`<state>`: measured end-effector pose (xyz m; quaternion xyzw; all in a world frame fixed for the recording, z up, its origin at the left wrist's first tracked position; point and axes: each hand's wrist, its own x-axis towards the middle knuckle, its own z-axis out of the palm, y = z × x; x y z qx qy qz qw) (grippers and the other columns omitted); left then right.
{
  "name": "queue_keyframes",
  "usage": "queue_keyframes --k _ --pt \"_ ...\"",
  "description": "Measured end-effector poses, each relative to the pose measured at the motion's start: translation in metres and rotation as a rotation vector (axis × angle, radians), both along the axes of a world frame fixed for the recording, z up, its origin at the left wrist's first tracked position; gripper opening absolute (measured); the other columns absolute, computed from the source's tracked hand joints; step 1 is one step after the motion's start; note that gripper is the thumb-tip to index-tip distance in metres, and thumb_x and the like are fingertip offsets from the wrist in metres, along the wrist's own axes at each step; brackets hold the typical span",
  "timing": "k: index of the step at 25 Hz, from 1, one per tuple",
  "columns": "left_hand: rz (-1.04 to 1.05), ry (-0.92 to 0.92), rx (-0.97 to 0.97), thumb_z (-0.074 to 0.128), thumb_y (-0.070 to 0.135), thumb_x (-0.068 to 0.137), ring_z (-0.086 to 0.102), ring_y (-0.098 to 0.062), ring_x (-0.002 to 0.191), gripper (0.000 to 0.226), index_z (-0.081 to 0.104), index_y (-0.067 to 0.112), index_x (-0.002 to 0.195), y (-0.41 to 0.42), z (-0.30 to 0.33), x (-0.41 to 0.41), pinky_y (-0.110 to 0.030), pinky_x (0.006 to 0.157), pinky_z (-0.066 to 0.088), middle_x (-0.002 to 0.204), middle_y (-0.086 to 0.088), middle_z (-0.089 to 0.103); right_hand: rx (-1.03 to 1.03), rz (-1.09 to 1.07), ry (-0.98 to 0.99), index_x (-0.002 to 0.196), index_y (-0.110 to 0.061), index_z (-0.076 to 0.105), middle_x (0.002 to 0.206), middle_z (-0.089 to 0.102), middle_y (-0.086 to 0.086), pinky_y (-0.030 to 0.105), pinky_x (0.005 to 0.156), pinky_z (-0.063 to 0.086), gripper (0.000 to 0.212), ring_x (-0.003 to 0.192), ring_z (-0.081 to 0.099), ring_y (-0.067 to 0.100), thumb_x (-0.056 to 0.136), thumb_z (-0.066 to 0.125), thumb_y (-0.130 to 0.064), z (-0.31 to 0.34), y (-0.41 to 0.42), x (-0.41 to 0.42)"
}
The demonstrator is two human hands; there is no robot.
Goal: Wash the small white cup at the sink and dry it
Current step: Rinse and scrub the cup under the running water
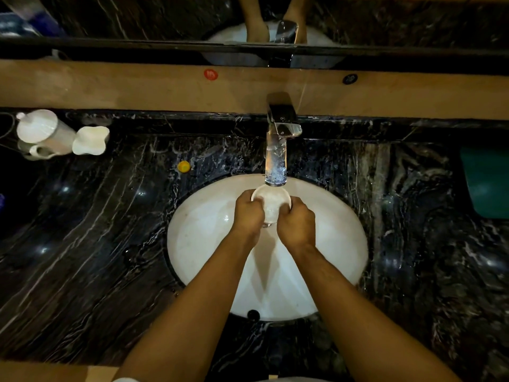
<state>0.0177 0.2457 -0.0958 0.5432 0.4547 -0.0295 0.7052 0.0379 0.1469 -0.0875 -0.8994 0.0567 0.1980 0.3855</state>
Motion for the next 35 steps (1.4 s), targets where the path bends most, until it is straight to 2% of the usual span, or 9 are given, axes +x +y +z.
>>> queue_keyframes --k 4,9,11,14,17,20,24,28,35 --pt "-0.202 -0.022 -0.05 0.071 -0.007 0.079 0.069 -0.031 0.1 0.049 0.057 0.017 0.119 0.01 0.002 -0.012 -0.048 0.073 0.065 0.117 -0.009 0.065 0.01 0.068 -0.067 0.128 -0.01 0.064 0.116 0.073 0.015 0.032 0.081 0.051 0.033 0.104 0.067 0.033 0.105 0.043 -0.021 0.003 -0.009 0.013" --pt "-0.331 0.022 -0.119 0.088 0.016 0.075 0.075 -0.034 0.089 0.051 0.063 0.011 0.12 0.021 0.005 -0.009 -0.036 0.059 0.06 0.11 -0.015 0.072 0.092 0.218 -0.075 0.12 -0.015 0.069 0.11 0.075 0.008 0.021 0.071 0.047 0.029 0.091 0.064 0.021 0.104 0.046 -0.022 0.005 -0.017 0.023" --pt "-0.304 0.022 -0.086 0.08 0.027 0.085 0.076 -0.034 0.082 0.04 0.066 0.009 0.118 0.018 0.003 -0.007 -0.036 0.057 0.059 0.107 -0.019 0.074 0.139 0.18 -0.049 0.121 -0.016 0.069 0.111 0.075 0.007 0.008 0.064 0.042 0.029 0.089 0.062 0.016 0.103 0.046 -0.02 0.005 -0.015 0.02" --pt "-0.127 0.011 -0.084 0.053 0.024 0.103 0.076 -0.027 0.069 0.024 0.07 0.01 0.111 0.008 0.002 -0.006 -0.036 0.054 0.059 0.096 -0.016 0.077 0.167 0.089 0.012 0.131 -0.015 0.062 0.12 0.072 0.009 0.021 0.072 0.046 0.035 0.097 0.063 0.02 0.1 0.045 -0.014 0.003 -0.007 0.012" --pt "-0.027 0.013 -0.042 0.039 0.012 0.105 0.072 -0.033 0.095 0.03 0.062 0.009 0.124 0.001 0.0 -0.006 -0.045 0.068 0.064 0.109 -0.016 0.072 0.119 0.029 0.039 0.134 -0.01 0.058 0.122 0.07 0.013 0.024 0.071 0.045 0.037 0.096 0.063 0.024 0.1 0.045 -0.013 0.001 0.0 0.001" --pt "-0.126 -0.053 -0.041 0.049 -0.004 0.095 0.066 -0.035 0.11 0.036 0.06 0.014 0.123 0.006 0.003 -0.009 -0.052 0.09 0.06 0.121 -0.015 0.069 0.058 0.017 0.001 0.13 -0.008 0.061 0.119 0.071 0.016 0.028 0.077 0.046 0.035 0.103 0.066 0.032 0.104 0.041 -0.016 0.0 -0.003 0.003" --pt "-0.248 0.007 -0.035 0.078 -0.001 0.08 0.07 -0.034 0.101 0.038 0.066 0.014 0.113 0.022 0.005 -0.006 -0.044 0.074 0.064 0.112 -0.012 0.071 0.028 0.147 -0.018 0.123 -0.011 0.068 0.112 0.074 0.014 0.031 0.078 0.05 0.031 0.099 0.067 0.031 0.103 0.045 -0.021 0.004 -0.009 0.015" --pt "-0.191 0.03 0.022 0.066 0.008 0.093 0.073 -0.036 0.094 0.011 0.069 0.018 0.096 0.019 0.006 0.0 -0.048 0.075 0.063 0.1 -0.013 0.075 0.095 0.169 0.009 0.123 -0.012 0.068 0.113 0.074 0.011 0.026 0.075 0.043 0.03 0.094 0.064 0.023 0.103 0.047 -0.019 0.006 -0.007 0.016" --pt "-0.159 -0.047 -0.064 0.036 -0.015 0.086 0.063 -0.041 0.114 0.052 0.062 0.009 0.124 0.009 0.004 -0.008 -0.056 0.092 0.058 0.122 -0.019 0.067 0.105 0.027 0.074 0.131 -0.01 0.063 0.123 0.071 0.013 0.027 0.083 0.047 0.036 0.109 0.065 0.031 0.099 0.047 -0.014 0.001 -0.008 0.003"
